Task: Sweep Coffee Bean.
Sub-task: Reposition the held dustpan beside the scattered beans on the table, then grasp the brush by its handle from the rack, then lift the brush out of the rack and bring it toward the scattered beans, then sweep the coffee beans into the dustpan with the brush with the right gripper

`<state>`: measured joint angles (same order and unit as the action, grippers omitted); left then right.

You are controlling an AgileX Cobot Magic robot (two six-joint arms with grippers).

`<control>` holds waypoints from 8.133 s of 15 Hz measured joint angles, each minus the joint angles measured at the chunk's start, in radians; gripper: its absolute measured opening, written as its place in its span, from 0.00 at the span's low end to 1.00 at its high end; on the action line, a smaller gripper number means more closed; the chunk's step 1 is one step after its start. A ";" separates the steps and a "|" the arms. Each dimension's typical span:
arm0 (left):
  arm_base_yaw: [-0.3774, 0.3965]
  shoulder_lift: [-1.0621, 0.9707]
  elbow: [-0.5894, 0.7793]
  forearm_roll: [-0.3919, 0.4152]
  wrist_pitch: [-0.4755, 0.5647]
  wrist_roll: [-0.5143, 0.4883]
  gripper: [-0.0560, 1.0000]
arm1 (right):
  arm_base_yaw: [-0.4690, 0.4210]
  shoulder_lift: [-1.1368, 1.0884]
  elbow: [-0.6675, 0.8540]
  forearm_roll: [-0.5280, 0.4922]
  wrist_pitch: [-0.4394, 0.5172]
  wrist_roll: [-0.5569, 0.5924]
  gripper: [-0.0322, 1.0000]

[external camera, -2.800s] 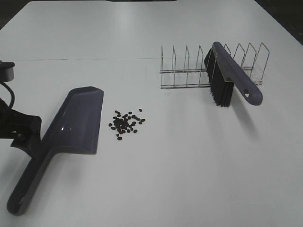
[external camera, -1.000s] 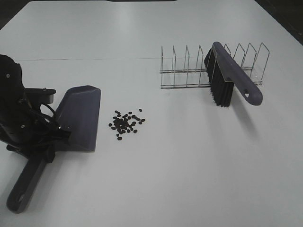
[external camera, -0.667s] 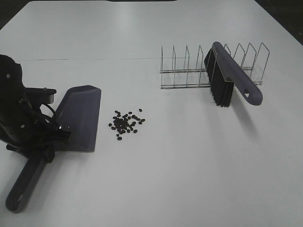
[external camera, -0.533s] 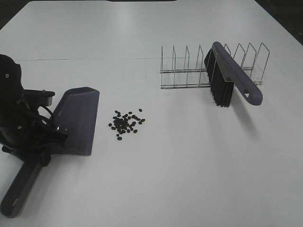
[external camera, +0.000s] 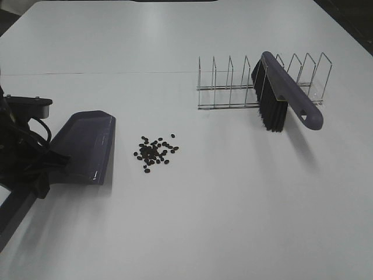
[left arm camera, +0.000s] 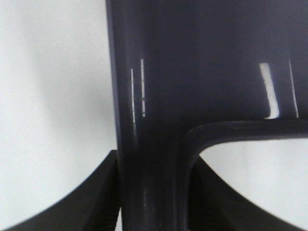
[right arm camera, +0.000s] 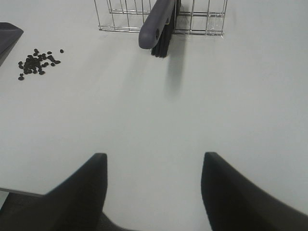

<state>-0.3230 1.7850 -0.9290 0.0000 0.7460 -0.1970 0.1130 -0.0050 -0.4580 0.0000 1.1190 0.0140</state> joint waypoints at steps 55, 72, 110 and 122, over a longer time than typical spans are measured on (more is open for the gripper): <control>0.000 -0.049 0.001 0.014 -0.004 -0.022 0.36 | -0.034 2.435 -1.612 0.090 0.101 -0.103 0.98; 0.000 -0.049 0.001 0.014 -0.004 -0.022 0.36 | -0.035 2.435 -1.612 0.070 0.102 -0.024 0.35; -0.151 0.127 0.047 0.125 -0.141 -0.199 0.36 | 0.156 1.836 -1.085 -0.069 -0.006 0.080 0.35; -0.156 0.162 0.003 0.123 -0.104 -0.208 0.36 | 0.369 2.085 -1.085 -0.283 0.004 0.189 0.35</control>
<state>-0.4790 1.9470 -0.9260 0.1230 0.6420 -0.4050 0.4820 2.0800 -1.5430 -0.2830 1.1230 0.2030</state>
